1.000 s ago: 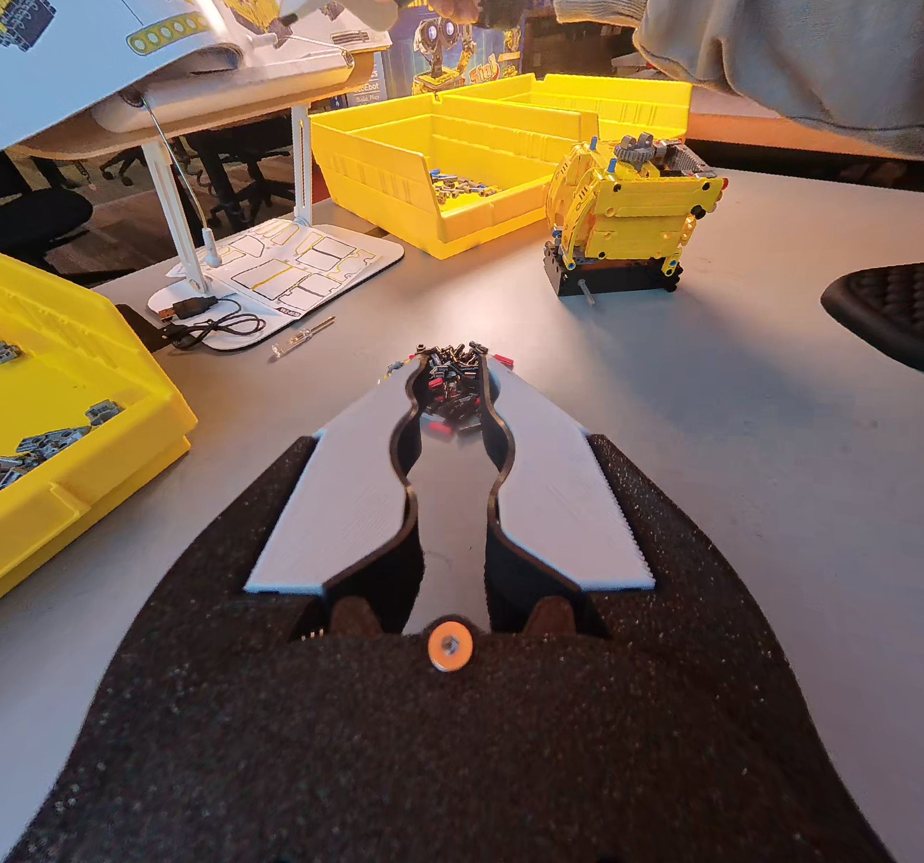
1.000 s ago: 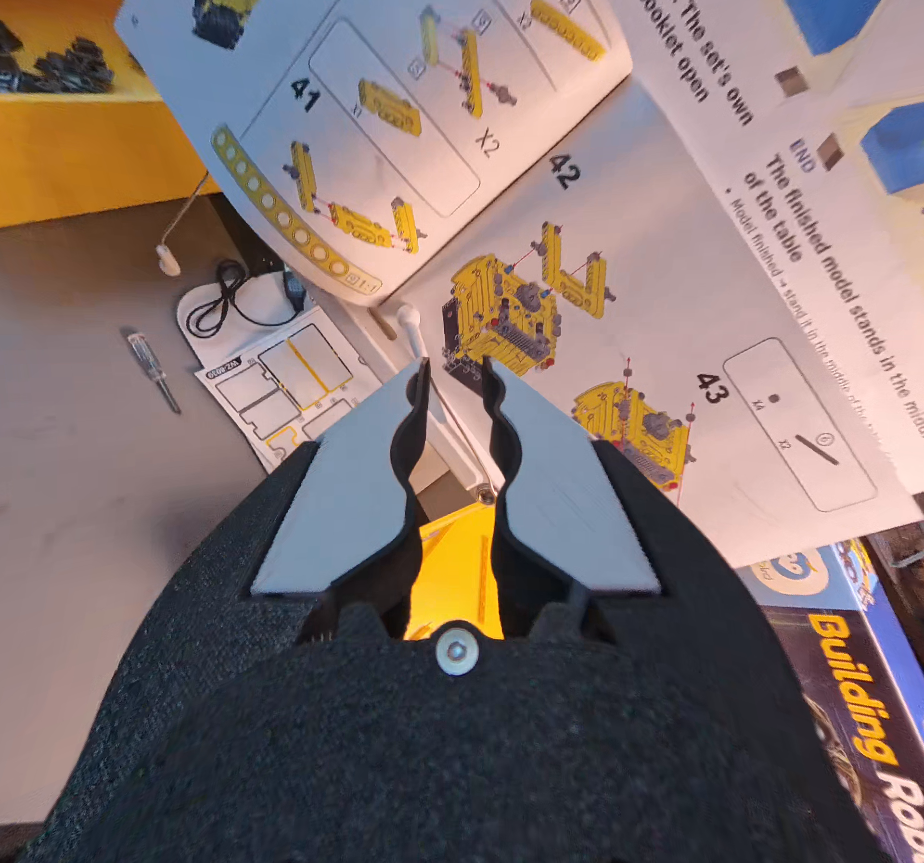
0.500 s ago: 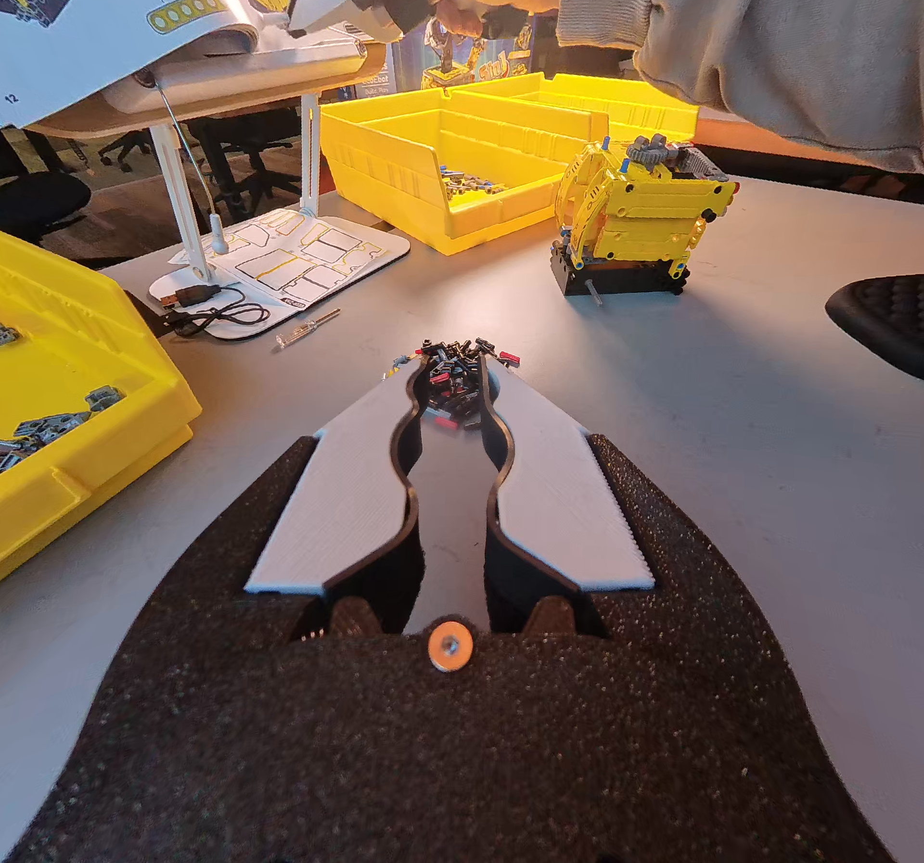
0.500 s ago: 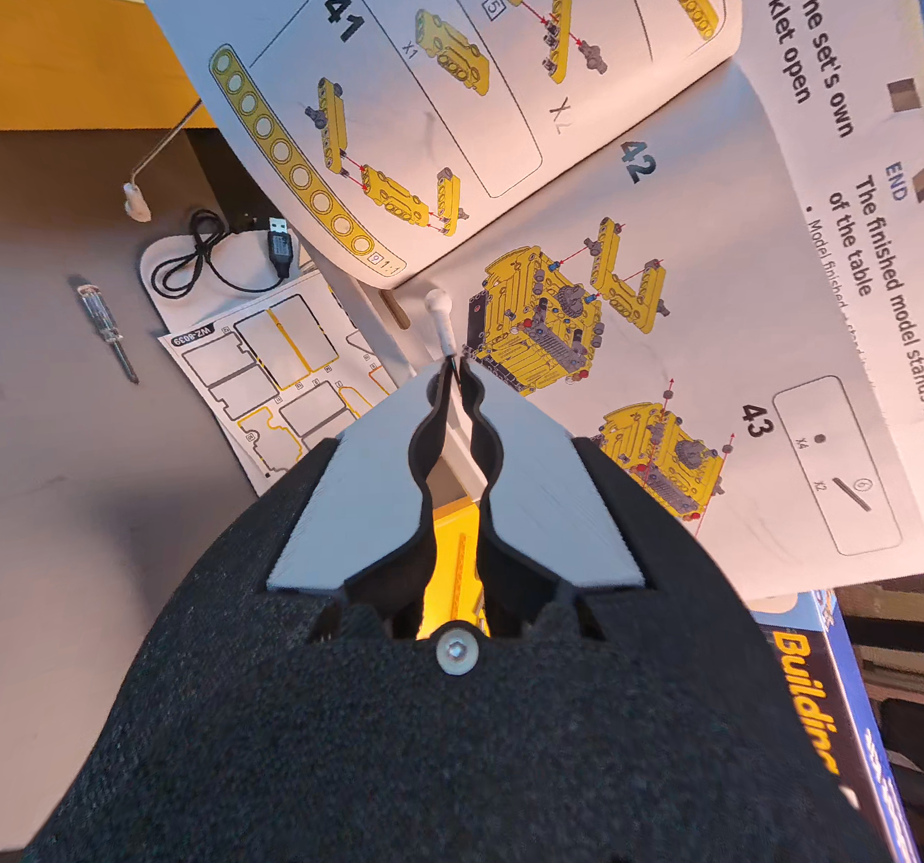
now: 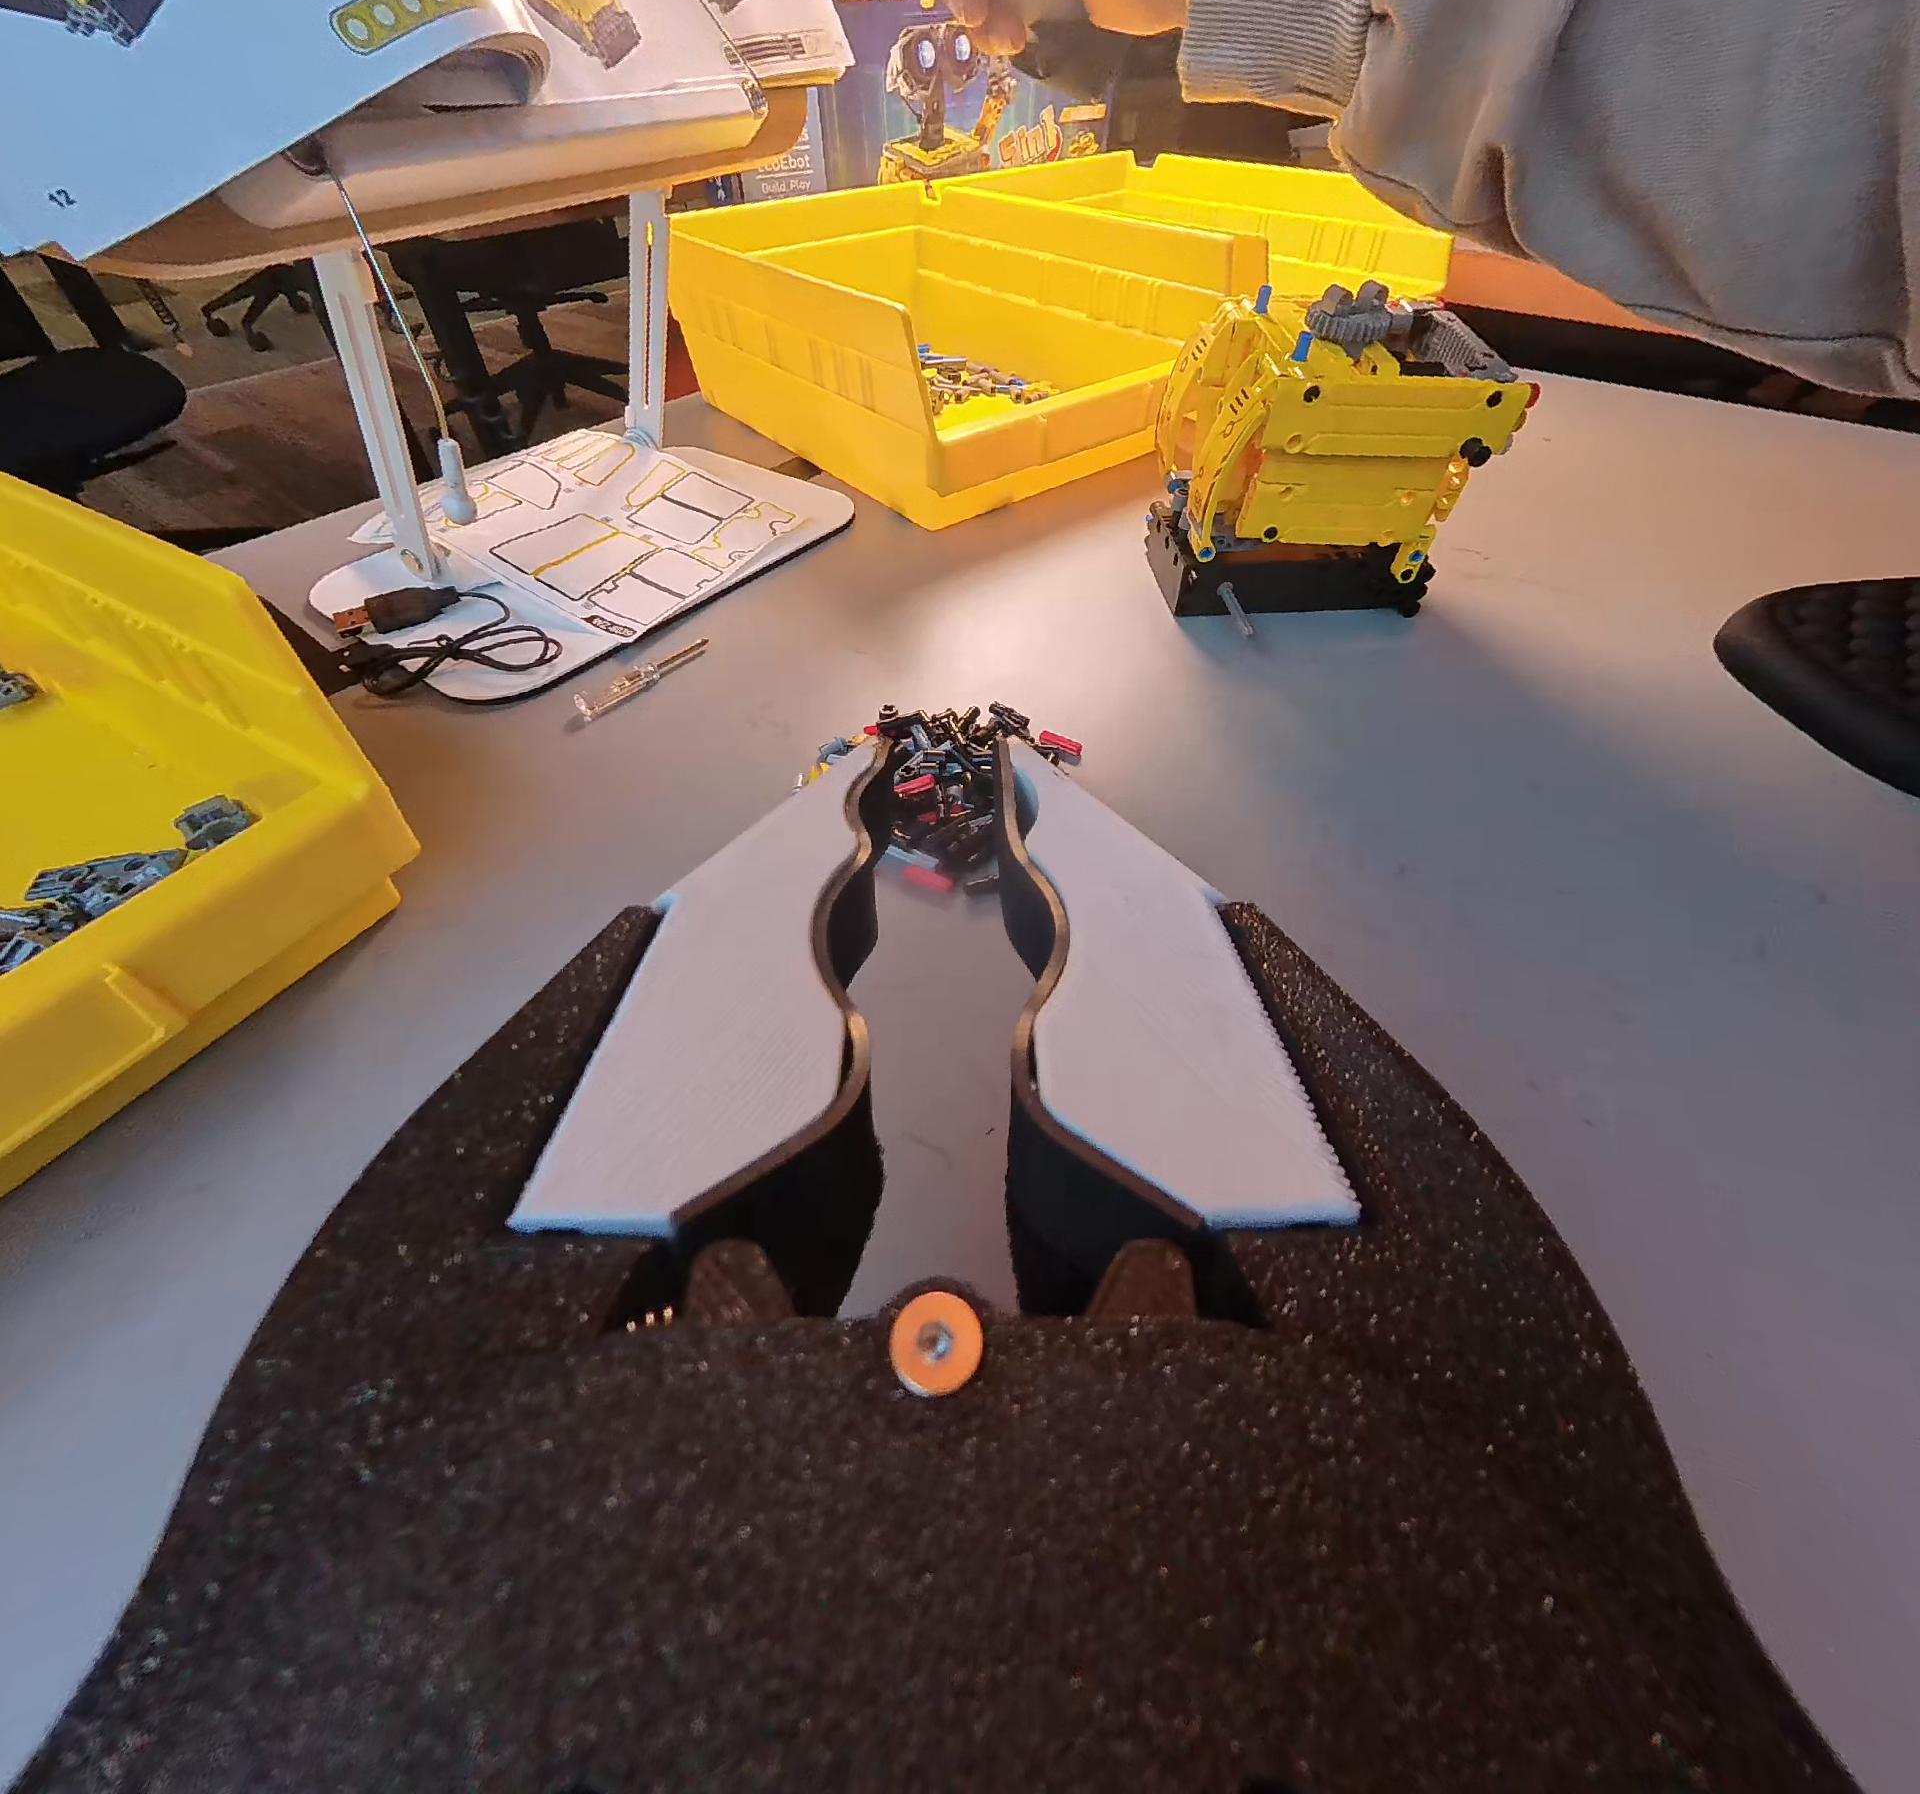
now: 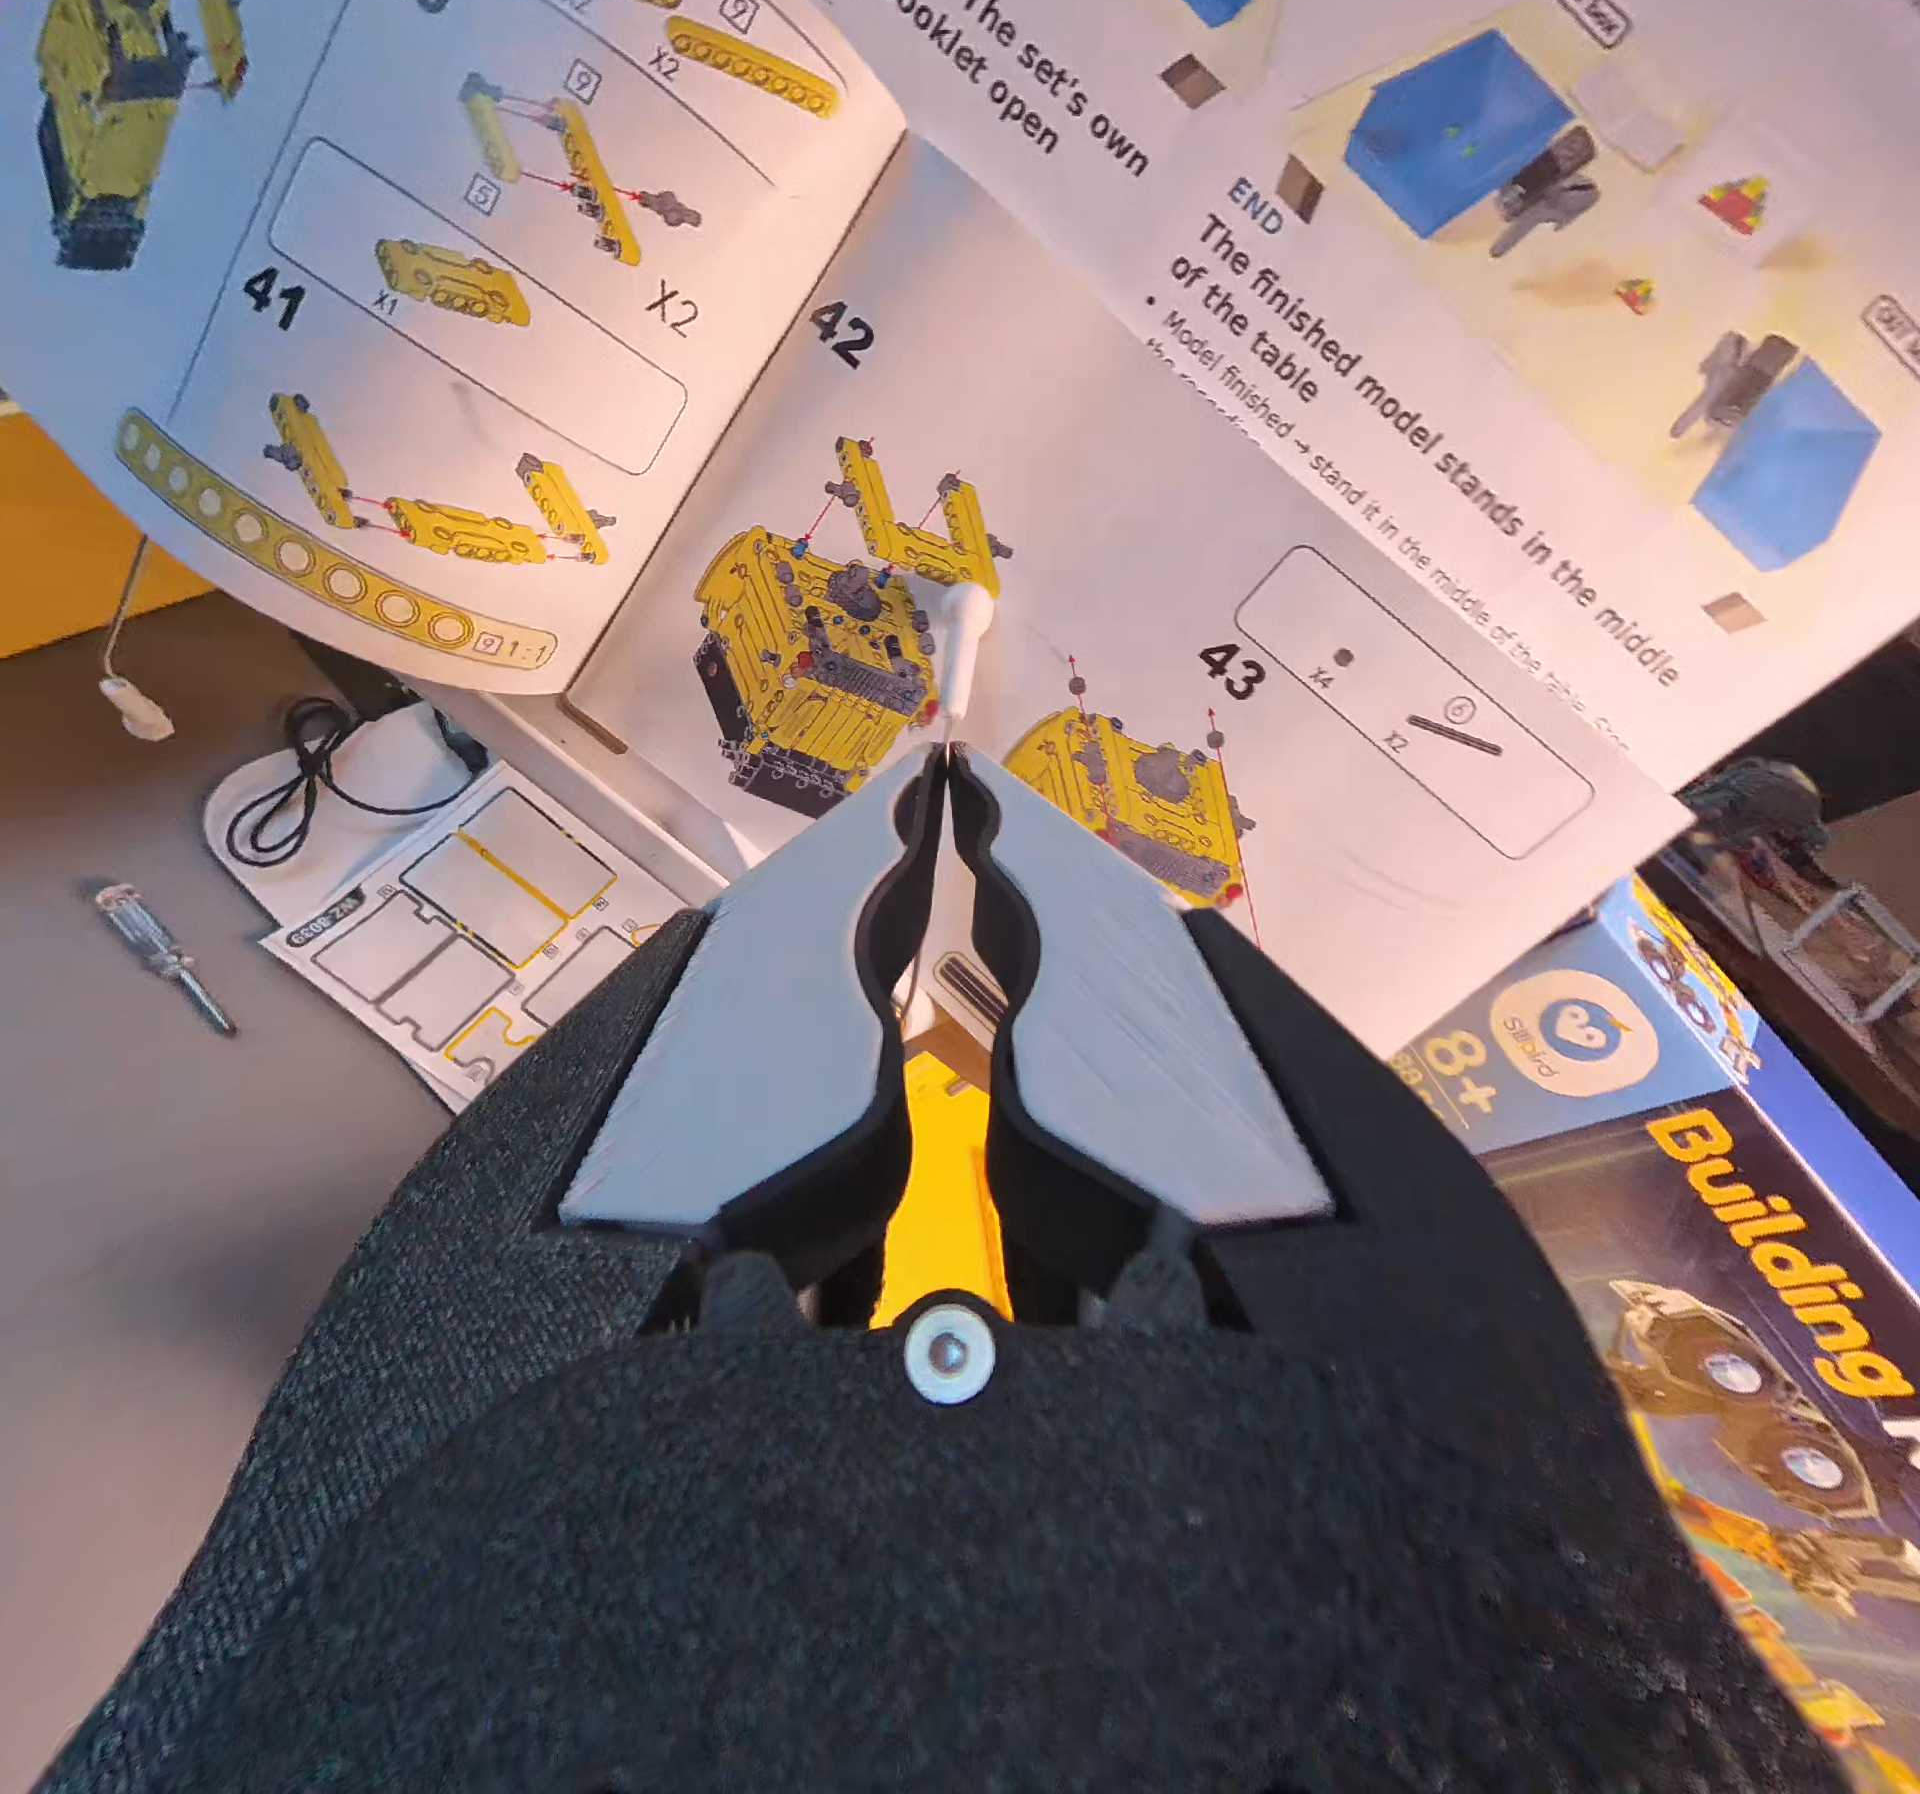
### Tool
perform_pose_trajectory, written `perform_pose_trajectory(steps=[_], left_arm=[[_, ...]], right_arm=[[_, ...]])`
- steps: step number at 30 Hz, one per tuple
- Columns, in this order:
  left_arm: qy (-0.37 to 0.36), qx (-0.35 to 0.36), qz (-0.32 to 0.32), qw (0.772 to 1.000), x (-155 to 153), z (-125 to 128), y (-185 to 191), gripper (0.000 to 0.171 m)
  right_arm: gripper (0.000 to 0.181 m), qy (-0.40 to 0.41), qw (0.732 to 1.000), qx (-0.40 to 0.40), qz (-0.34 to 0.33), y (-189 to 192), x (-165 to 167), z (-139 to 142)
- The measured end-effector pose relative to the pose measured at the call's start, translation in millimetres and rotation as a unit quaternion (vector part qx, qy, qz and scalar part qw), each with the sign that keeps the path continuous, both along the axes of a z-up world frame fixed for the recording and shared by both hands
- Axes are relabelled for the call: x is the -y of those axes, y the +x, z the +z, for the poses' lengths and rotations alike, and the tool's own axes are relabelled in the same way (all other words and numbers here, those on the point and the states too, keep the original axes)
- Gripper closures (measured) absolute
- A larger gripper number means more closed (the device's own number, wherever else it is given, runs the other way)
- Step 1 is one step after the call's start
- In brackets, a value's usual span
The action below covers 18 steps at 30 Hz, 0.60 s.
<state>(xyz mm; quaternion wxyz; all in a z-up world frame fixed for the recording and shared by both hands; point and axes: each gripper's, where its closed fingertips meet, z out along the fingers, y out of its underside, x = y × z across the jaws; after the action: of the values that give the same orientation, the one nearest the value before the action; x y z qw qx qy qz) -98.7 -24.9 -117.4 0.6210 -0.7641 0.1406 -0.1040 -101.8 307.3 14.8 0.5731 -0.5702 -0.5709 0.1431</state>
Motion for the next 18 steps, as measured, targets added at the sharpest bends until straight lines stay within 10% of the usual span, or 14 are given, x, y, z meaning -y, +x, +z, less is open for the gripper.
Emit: perform_pose_trajectory(steps=[18], left_arm=[[-0.001, 0.014, 0.009, 1.0, -1, 1, -5, 0.154]], right_arm=[[0.179, -0.032, 0.999, 0.004, 0.03, -13, 15, -20]])
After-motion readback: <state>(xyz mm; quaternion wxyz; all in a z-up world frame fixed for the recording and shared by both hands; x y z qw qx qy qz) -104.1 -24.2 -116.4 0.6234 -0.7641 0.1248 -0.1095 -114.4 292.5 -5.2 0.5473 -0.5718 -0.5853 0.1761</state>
